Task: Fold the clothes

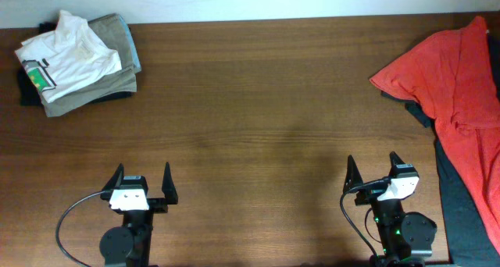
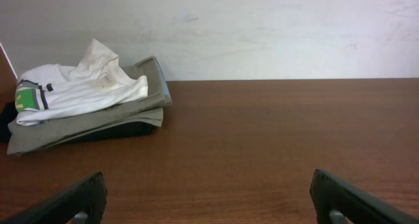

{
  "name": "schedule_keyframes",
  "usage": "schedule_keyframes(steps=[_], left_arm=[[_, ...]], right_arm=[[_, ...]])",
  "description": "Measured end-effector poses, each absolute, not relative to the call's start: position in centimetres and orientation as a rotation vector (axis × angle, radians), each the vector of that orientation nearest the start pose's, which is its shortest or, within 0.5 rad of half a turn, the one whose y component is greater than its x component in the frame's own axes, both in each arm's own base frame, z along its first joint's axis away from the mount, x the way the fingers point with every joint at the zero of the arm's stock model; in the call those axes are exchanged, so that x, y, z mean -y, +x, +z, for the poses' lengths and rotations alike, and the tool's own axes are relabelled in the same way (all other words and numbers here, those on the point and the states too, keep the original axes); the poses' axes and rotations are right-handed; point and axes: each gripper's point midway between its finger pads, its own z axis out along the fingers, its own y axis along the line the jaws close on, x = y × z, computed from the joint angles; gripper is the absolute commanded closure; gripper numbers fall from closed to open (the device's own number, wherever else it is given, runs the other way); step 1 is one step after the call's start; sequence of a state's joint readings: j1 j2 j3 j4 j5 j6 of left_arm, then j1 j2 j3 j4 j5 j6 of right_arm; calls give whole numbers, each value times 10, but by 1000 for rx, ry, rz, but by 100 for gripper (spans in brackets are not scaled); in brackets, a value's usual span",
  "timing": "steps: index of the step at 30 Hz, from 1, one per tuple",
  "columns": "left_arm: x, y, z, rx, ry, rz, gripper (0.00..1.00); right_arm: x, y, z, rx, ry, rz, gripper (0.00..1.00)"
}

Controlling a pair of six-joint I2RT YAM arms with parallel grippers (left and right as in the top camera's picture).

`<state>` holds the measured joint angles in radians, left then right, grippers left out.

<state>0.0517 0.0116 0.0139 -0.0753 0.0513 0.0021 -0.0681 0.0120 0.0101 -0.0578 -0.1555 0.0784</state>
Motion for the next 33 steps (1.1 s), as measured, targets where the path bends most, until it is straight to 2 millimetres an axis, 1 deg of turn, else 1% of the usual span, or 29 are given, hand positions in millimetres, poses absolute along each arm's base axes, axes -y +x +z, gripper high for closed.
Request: schedule_keyframes(steps=[13, 15, 19, 21, 22, 24, 25, 26, 28, 30, 33], left_arm=[[-4, 246, 159, -1644, -2, -1, 1], [-4, 246, 159, -1644, -2, -1, 1], [-4, 246, 159, -1644, -2, -1, 1], [-4, 246, 159, -1644, -2, -1, 1], [-4, 246, 159, -1644, -2, -1, 1], [-4, 246, 159, -1644, -2, -1, 1], [-4, 246, 159, -1644, -2, -1, 1], [-4, 246, 159, -1644, -2, -1, 1], [-4, 246, 159, -1644, -2, -1, 1], [-4, 246, 159, -1644, -2, -1, 1], [-4, 246, 159, -1644, -2, -1, 1]], right_arm=[[-12, 246, 162, -1630, -9, 145, 1], [-25, 244, 164, -1624, -52, 220, 2], [-68, 230, 168, -1619, -168, 520, 1], [-82, 223, 170, -1619, -196, 637, 1], [-85, 221, 172, -1613, -201, 669, 2], [-92, 216, 190, -1544, -233, 721, 2], [-93, 215, 194, -1534, -228, 736, 2], [-96, 211, 208, -1470, -269, 740, 2], [-98, 206, 229, -1381, -302, 731, 1], [-96, 206, 235, -1364, -292, 723, 2], [-85, 213, 241, -1357, -232, 664, 2]])
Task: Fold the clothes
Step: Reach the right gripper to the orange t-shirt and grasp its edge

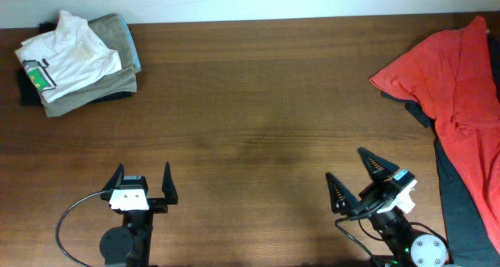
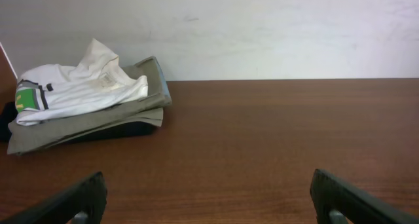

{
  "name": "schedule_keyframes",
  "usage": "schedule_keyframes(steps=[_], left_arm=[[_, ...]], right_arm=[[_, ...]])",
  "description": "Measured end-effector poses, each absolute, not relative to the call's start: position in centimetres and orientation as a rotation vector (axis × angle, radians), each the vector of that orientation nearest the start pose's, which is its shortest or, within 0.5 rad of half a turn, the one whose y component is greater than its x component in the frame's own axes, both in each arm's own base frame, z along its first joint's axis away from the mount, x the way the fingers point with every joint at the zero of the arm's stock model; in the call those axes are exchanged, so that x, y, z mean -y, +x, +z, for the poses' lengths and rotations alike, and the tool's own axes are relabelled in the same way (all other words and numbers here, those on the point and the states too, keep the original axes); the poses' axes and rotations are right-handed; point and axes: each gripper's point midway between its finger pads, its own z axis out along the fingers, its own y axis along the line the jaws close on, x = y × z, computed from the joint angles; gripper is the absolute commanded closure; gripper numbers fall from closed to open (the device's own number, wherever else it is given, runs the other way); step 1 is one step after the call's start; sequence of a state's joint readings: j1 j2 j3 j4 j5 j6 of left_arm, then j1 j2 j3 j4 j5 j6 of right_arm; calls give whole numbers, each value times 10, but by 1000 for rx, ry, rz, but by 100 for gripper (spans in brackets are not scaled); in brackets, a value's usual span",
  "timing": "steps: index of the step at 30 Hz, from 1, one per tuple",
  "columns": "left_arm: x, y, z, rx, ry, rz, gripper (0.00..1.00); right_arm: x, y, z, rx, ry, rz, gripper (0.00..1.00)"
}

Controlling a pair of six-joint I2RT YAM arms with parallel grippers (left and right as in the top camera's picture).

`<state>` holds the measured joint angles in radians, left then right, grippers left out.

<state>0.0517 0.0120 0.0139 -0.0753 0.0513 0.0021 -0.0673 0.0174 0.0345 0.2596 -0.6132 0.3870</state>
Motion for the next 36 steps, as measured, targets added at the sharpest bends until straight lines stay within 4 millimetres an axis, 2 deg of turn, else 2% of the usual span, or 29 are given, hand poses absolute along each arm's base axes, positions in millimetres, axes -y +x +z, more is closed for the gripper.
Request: schedule_keyframes(steps=[2, 5, 9, 13, 14, 15, 17, 19, 22, 27, 31, 35, 36], left_arm=[[-4, 246, 159, -1644, -2, -1, 1], [-4, 246, 159, -1644, -2, -1, 1], [-4, 246, 159, -1645, -2, 0, 1], [-4, 246, 159, -1645, -2, -1, 1], [-4, 246, 159, -1643, -2, -1, 1], [-4, 246, 159, -1644, -2, -1, 1], [-4, 246, 159, -1644, -2, -1, 1], [-4, 246, 159, -1643, -2, 0, 1], [-4, 246, 159, -1645, -2, -1, 1], [-4, 246, 159, -1645, -2, -1, 1], [-4, 246, 159, -1645, -2, -1, 1], [-4, 246, 159, -1645, -2, -1, 1], [-4, 246, 159, -1645, -2, -1, 1]], right_arm=[[-75, 219, 246, -1372, -186, 605, 2], [-55, 233, 264, -1397, -111, 477, 2], [-21, 265, 283, -1509, 17, 274, 1], [30, 307, 283, -1748, 195, -18, 1], [44, 316, 281, -1814, 242, -99, 1], [68, 330, 280, -1908, 312, -225, 1], [93, 346, 279, -1974, 377, -332, 1], [132, 359, 268, -2099, 472, -466, 1], [178, 373, 246, -2229, 580, -585, 1], [239, 371, 193, -2409, 738, -686, 1], [267, 356, 157, -2493, 832, -660, 1], [283, 346, 127, -2567, 870, -590, 0], [288, 342, 118, -2590, 875, -562, 5]])
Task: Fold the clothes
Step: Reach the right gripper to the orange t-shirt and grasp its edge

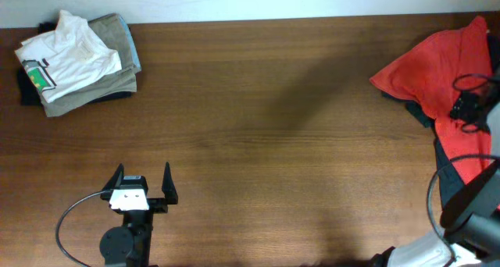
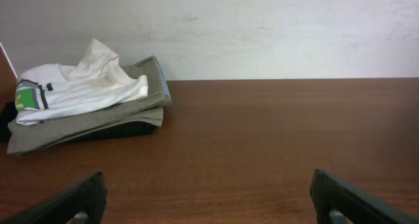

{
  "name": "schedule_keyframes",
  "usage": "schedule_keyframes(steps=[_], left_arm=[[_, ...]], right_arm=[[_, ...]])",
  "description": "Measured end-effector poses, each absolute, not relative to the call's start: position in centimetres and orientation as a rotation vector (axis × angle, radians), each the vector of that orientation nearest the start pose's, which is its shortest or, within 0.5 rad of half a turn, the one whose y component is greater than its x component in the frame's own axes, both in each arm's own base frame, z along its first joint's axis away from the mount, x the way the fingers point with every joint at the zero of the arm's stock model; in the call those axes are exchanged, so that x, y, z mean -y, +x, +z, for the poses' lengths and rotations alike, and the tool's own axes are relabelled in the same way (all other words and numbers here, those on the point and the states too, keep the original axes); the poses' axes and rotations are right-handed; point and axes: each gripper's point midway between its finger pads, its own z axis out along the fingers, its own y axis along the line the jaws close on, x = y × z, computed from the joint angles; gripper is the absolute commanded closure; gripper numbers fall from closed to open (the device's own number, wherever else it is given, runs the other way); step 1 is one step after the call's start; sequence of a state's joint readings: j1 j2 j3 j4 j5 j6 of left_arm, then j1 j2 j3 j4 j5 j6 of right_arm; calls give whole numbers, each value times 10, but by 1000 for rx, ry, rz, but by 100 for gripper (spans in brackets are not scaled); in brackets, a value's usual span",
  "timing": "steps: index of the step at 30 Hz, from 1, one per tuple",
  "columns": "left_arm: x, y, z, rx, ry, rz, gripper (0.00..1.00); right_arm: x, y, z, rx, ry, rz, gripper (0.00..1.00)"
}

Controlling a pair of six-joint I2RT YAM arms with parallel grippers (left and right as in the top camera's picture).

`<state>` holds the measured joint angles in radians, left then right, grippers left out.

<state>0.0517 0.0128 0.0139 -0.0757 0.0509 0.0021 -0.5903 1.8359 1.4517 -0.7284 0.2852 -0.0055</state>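
Observation:
A crumpled red garment (image 1: 437, 68) lies at the table's right edge, over a dark garment (image 1: 451, 190). My right gripper (image 1: 469, 105) hangs over the red cloth near its middle; it shows only as a dark blurred shape, so its jaws cannot be read. My left gripper (image 1: 142, 175) rests open near the front edge at the left with nothing between its fingers. In the left wrist view that left gripper (image 2: 209, 204) points across bare wood, its two fingertips (image 2: 78, 198) wide apart.
A stack of folded clothes (image 1: 78, 60), white shirt on top of khaki and dark pieces, sits at the back left corner and shows as the stack (image 2: 85, 103) in the left wrist view. The brown wooden table (image 1: 258, 126) meets a white wall at the back.
My right arm has moved from the front right of the table out to the right edge, its gripper now above the red garment. The left arm and the clothes have not moved.
Both grippers first rested open near the front edge, left and right. Then the right gripper had turned and tilted toward the right while still at the front. Now it is over the red garment; the left gripper has stayed put throughout.

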Motion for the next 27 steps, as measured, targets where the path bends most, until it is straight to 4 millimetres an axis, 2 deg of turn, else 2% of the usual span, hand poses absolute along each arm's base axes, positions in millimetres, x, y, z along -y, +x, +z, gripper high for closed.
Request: schedule_keyframes(steps=[3, 6, 11, 13, 15, 20, 27], left_arm=[[-4, 246, 159, -1645, -2, -1, 1], [-4, 246, 159, -1645, -2, -1, 1], [-4, 246, 159, -1645, -2, -1, 1], [-4, 246, 159, -1645, -2, -1, 1], [-4, 246, 159, -1645, -2, -1, 1], [-4, 246, 159, -1645, -2, -1, 1], [-4, 246, 159, -1645, -2, -1, 1]], right_arm=[[293, 338, 95, -2652, 839, -421, 12], [294, 340, 77, -2673, 808, -293, 13], [295, 348, 54, -2699, 741, -221, 13], [297, 352, 50, -2696, 719, -219, 15], [299, 357, 47, -2684, 704, -222, 21], [304, 365, 41, -2666, 680, -225, 22], [305, 366, 22, -2686, 679, -215, 26]])
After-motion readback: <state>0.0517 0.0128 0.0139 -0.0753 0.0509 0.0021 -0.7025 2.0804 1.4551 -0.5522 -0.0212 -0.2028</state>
